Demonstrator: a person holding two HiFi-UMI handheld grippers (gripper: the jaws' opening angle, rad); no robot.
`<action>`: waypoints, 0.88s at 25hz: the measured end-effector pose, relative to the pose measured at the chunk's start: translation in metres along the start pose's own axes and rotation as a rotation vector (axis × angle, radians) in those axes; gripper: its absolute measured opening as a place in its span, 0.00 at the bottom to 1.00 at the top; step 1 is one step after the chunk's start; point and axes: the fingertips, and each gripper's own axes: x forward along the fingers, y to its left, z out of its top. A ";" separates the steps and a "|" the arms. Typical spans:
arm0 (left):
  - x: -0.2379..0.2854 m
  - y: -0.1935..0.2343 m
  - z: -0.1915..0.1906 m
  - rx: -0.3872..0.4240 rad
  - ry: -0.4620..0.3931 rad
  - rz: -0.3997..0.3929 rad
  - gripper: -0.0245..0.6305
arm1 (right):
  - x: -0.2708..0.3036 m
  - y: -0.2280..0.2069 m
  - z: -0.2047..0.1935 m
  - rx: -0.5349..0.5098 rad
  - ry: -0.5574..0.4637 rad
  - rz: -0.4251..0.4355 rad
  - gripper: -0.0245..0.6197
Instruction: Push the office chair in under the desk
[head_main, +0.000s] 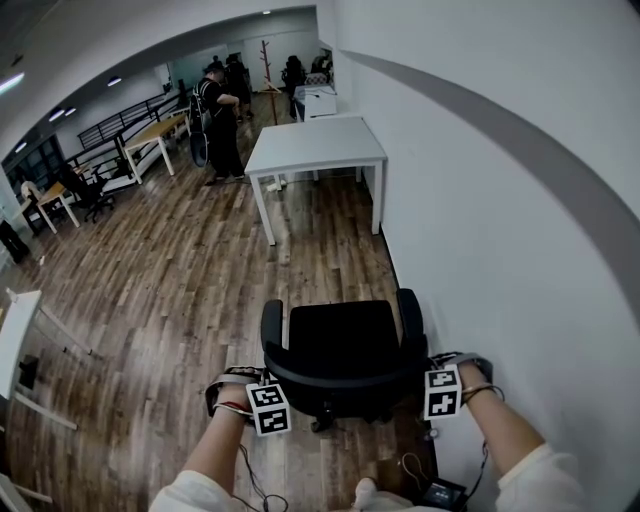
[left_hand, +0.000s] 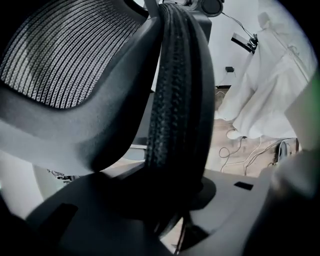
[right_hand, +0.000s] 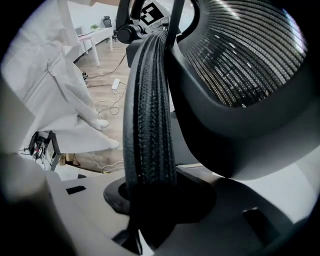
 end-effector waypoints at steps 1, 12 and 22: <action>0.000 0.001 0.000 -0.003 0.000 0.005 0.24 | 0.001 -0.001 0.000 -0.001 -0.003 -0.002 0.28; 0.015 0.034 0.002 -0.020 0.001 0.007 0.24 | 0.014 -0.038 -0.003 -0.018 -0.006 0.002 0.28; 0.041 0.086 -0.008 -0.016 -0.012 0.007 0.23 | 0.035 -0.093 0.006 -0.011 -0.008 0.005 0.28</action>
